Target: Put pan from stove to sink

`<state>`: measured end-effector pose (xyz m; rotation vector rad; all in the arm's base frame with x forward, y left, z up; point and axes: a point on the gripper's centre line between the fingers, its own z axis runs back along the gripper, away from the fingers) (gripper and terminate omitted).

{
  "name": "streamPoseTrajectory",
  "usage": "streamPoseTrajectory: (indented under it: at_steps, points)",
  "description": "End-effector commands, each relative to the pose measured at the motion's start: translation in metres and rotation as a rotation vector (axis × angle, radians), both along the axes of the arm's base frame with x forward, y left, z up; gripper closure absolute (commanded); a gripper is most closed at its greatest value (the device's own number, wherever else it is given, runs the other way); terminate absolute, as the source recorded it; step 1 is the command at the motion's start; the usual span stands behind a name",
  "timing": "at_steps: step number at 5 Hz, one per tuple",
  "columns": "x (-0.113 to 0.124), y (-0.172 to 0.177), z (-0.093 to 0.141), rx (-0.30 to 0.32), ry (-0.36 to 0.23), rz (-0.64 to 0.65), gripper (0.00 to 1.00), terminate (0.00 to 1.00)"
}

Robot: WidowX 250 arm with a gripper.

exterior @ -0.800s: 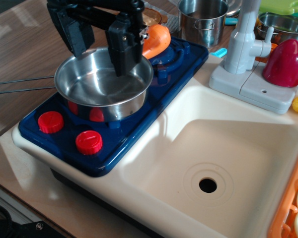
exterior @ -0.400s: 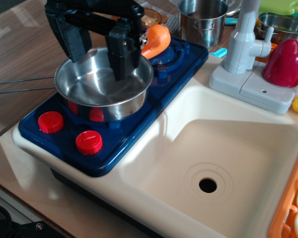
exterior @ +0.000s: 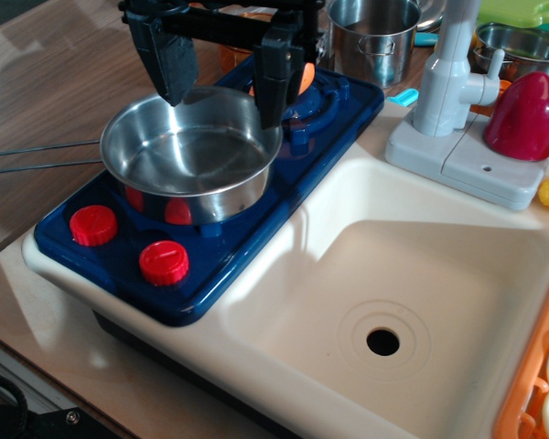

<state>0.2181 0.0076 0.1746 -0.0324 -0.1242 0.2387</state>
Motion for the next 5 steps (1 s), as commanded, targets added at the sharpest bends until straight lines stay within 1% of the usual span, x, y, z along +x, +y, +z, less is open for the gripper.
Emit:
streamPoseTrajectory:
  at_steps: [1,2,3,4,5]
  points:
    - [0.013,0.003,-0.002,-0.031,-0.057,0.085,0.0,0.0]
    - [0.015,0.0,-0.009,-0.043,-0.072,0.105,0.0,0.0]
    - [0.012,-0.002,-0.019,-0.058,-0.09,0.118,0.0,0.0]
    - [0.014,-0.006,-0.026,-0.059,-0.111,0.122,0.0,0.0]
    - [0.015,-0.01,-0.034,-0.068,-0.118,0.123,0.0,0.0]
